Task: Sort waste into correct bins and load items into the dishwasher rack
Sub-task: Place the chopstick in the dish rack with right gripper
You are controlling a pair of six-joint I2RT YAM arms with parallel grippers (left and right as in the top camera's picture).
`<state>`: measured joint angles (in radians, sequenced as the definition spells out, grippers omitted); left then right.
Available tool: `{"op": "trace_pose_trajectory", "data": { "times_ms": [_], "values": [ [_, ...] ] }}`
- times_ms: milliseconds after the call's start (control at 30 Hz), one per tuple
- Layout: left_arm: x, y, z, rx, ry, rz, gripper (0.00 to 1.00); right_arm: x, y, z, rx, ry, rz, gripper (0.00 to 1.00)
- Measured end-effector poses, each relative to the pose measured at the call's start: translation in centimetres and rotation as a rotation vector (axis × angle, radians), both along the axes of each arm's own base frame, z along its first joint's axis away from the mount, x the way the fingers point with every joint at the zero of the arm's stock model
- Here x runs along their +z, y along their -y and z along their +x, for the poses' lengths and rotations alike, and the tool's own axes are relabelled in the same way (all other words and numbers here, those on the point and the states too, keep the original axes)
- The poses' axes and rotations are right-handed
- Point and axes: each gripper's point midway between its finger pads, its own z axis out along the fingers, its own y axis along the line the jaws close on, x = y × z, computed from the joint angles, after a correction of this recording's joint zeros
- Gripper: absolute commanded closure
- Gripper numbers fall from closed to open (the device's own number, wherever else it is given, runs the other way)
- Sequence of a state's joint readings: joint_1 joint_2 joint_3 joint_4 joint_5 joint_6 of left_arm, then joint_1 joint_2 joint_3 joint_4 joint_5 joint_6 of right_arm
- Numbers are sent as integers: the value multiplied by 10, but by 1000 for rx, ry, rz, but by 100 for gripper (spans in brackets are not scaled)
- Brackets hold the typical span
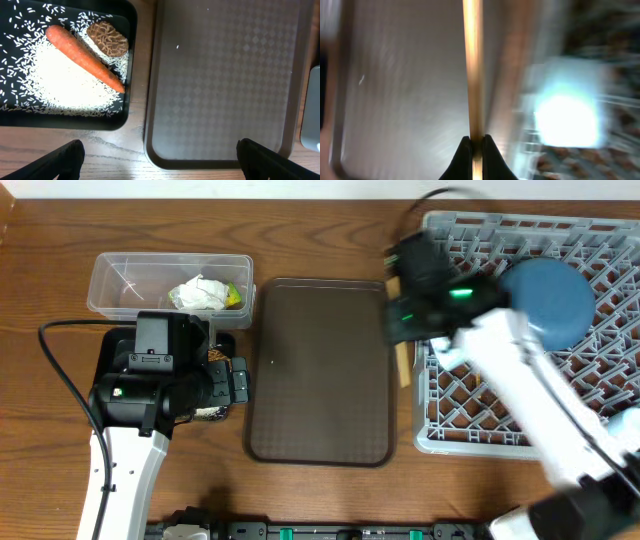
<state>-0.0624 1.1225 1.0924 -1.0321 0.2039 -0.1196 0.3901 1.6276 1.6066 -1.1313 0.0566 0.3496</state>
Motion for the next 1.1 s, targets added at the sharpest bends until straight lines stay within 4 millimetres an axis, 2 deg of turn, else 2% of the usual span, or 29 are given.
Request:
{"op": "trace_pose_trajectory", "data": {
  "times_ms": [67, 200, 300, 400, 533, 567, 600, 633, 700, 800, 900, 967, 1033, 1100],
  "values": [
    [0, 0, 0, 0, 0, 0, 2, 8, 37, 8, -83, 23, -22, 99],
    [0, 0, 0, 0, 0, 0, 2, 3, 104, 23, -210, 25, -73, 99],
    [0, 0, 0, 0, 0, 0, 2, -10, 140, 28, -266, 3, -107, 99],
    [0, 0, 0, 0, 0, 0, 2, -31, 159, 30, -289, -46, -131, 99],
    [0, 0, 0, 0, 0, 0, 2, -59, 168, 41, -289, -95, -144, 99],
    [0, 0, 0, 0, 0, 0, 2, -66, 168, 43, -285, -108, -148, 91],
    [0, 0, 0, 0, 0, 0, 2, -71, 168, 44, -281, -117, -149, 78],
    [0, 0, 0, 0, 0, 0, 2, -76, 168, 45, -277, -124, -151, 56],
    [0, 0, 0, 0, 0, 0, 2, -82, 169, 48, -266, -133, -162, 46],
    [0, 0, 0, 0, 0, 0, 2, -84, 168, 47, -254, -143, -161, 44],
    [0, 0, 0, 0, 0, 0, 2, -80, 163, 41, -242, -153, -135, 44],
    [0, 0, 0, 0, 0, 0, 2, -70, 154, 37, -225, -142, -87, 44],
    [0, 0, 0, 0, 0, 0, 2, -49, 141, 30, -198, -104, -25, 44],
    [0, 0, 0, 0, 0, 0, 2, -19, 125, 21, -161, -41, 34, 43]
  ]
}}
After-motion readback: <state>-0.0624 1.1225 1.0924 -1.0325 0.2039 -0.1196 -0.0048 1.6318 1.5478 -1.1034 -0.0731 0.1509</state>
